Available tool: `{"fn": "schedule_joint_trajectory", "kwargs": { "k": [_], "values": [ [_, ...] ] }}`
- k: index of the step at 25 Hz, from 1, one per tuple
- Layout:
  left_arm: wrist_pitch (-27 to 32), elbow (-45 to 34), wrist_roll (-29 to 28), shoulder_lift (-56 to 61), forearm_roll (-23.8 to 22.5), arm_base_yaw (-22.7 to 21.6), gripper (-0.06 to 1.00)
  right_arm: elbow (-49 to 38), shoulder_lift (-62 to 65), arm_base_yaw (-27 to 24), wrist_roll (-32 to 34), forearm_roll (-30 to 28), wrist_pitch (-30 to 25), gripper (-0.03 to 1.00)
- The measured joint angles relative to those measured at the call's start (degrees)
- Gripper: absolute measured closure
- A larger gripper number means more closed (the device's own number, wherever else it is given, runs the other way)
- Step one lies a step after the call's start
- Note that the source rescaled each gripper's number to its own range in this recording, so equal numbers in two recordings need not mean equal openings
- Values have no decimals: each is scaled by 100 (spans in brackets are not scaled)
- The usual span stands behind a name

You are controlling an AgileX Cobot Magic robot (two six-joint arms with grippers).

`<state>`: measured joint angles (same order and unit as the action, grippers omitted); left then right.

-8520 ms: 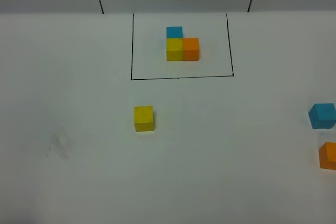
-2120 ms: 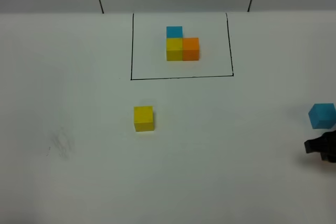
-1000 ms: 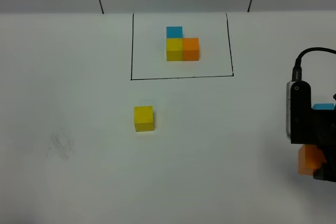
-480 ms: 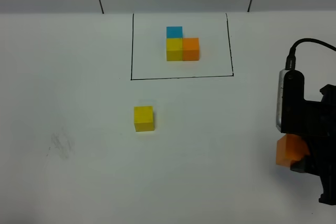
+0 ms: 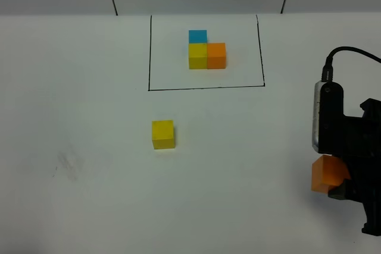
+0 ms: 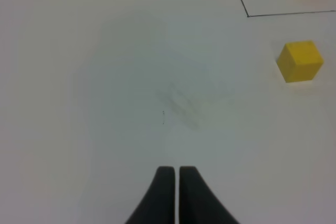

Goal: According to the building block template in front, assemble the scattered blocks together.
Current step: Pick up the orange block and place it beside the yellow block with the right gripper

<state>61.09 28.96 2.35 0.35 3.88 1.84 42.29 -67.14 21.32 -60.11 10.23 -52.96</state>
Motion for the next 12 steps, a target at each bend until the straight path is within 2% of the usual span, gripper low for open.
{"fn": "schedule_joint_trajectory", "kwargs": {
  "k": [12],
  "values": [
    [0,0,0,0,0,0,94,0,0,0,16,103,-33,45]
  ]
}}
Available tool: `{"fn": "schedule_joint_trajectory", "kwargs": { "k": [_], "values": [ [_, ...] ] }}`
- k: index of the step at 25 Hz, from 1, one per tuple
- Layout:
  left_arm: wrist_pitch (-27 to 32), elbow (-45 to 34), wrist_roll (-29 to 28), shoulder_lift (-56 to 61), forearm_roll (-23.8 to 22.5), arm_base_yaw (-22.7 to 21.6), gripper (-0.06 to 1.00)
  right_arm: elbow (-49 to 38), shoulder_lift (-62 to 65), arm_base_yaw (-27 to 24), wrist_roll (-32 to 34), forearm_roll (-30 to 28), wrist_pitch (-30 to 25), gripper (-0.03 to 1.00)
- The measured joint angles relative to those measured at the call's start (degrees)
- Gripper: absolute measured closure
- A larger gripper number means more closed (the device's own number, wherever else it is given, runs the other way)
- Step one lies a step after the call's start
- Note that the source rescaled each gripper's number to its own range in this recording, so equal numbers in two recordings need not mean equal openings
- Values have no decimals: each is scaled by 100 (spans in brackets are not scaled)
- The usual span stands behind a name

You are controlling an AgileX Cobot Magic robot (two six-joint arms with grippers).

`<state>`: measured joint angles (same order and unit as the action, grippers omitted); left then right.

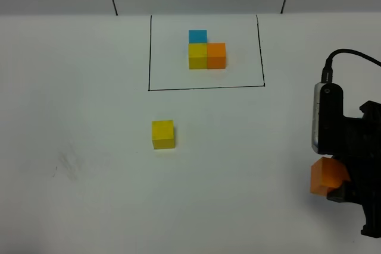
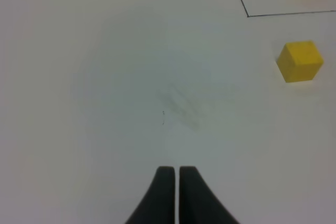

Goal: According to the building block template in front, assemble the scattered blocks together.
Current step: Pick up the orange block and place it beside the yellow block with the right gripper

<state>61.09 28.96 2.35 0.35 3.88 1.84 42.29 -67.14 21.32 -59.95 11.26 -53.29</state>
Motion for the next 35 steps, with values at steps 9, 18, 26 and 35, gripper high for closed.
{"fn": "schedule_joint_trajectory", "kwargs": {
  "k": [9,18,26,35],
  "values": [
    [0,0,0,0,0,0,94,830,-557,0,148,-1,-124,45],
    [0,0,0,0,-11,0,94,2079,-1869,380,27,-204,-335,45],
    [0,0,0,0,-11,0,94,2408,-2722,895,18,-274,105,45],
    [0,0,0,0,-11,0,94,2857,-3407,1333,33,-272,398,45]
  ]
}}
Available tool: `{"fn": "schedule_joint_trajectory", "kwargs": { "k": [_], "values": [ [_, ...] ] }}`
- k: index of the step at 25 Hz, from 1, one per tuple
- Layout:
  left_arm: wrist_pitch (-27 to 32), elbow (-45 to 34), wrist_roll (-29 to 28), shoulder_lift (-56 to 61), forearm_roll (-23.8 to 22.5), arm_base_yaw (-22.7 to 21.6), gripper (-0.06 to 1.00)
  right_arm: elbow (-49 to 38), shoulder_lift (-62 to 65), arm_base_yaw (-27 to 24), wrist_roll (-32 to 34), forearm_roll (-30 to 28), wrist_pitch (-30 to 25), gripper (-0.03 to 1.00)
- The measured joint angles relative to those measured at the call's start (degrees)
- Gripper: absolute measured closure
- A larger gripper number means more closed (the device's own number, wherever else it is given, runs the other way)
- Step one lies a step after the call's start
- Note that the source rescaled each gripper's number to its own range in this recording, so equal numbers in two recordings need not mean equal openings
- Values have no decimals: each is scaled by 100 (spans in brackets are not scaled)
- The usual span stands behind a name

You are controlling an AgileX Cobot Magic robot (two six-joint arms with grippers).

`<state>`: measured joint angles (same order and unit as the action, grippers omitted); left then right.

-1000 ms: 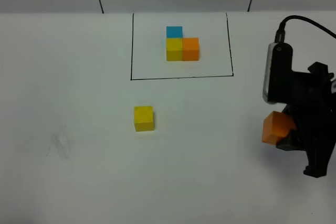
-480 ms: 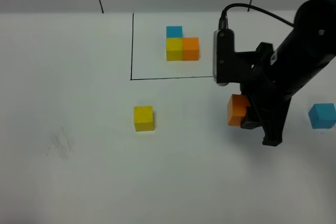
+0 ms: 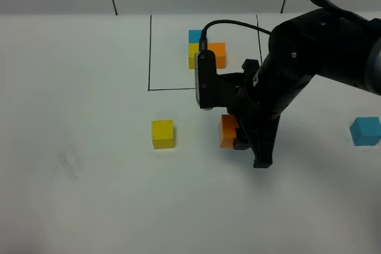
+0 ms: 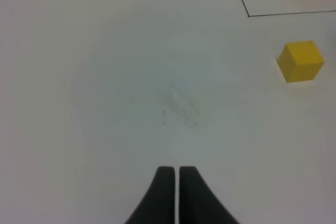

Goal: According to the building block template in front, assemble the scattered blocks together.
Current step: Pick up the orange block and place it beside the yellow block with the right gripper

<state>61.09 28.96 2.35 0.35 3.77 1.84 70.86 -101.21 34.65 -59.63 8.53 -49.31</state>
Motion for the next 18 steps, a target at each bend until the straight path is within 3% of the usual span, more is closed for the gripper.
{"fn": "schedule_joint_trajectory", "kwargs": {
  "k": [18],
  "values": [
    [0,0,0,0,0,0,94,1621,-1358,197,106,-25,-354,45]
  ]
}}
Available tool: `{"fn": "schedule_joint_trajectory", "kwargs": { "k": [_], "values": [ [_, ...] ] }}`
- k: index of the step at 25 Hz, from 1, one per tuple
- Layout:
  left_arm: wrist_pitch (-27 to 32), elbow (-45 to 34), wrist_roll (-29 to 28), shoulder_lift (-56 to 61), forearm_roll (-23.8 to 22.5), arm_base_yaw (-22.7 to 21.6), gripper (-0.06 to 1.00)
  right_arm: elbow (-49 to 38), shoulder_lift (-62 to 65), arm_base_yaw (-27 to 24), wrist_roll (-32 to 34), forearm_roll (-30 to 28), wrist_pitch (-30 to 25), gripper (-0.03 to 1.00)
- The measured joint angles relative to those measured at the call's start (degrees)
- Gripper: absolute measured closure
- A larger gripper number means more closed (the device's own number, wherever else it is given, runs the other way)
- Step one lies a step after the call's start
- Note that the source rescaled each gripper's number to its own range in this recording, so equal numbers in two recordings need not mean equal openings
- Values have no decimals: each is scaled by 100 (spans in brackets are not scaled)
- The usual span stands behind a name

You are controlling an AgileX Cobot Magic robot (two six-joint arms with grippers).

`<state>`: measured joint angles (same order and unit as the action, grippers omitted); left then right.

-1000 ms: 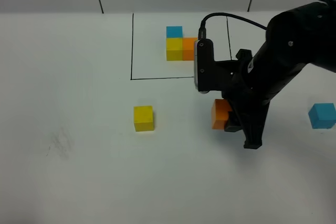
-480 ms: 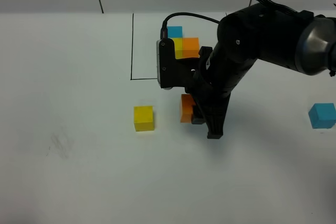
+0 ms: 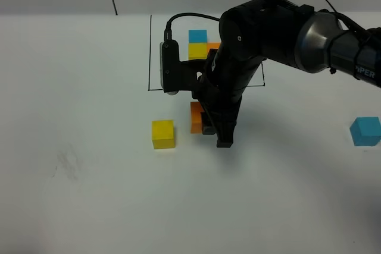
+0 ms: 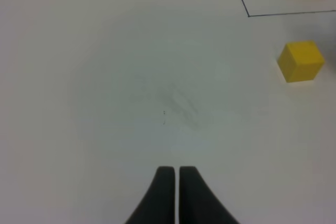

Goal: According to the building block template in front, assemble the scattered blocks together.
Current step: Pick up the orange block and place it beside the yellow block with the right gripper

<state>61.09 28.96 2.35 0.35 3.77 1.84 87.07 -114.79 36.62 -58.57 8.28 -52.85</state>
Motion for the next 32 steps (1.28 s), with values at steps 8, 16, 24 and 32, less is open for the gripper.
{"fn": "schedule_joint_trajectory", "kwargs": {
  "k": [8,16,24,32],
  "values": [
    [0,0,0,0,0,0,94,226,-201,12,-119,0,-28,45],
    [0,0,0,0,0,0,94,607,-646,23,-190,24,-127,45],
    [0,0,0,0,0,0,94,727,-754,66,-257,55,-111,45],
    [0,0,0,0,0,0,94,727,-903,66,-263,62,-51,45]
  ]
}}
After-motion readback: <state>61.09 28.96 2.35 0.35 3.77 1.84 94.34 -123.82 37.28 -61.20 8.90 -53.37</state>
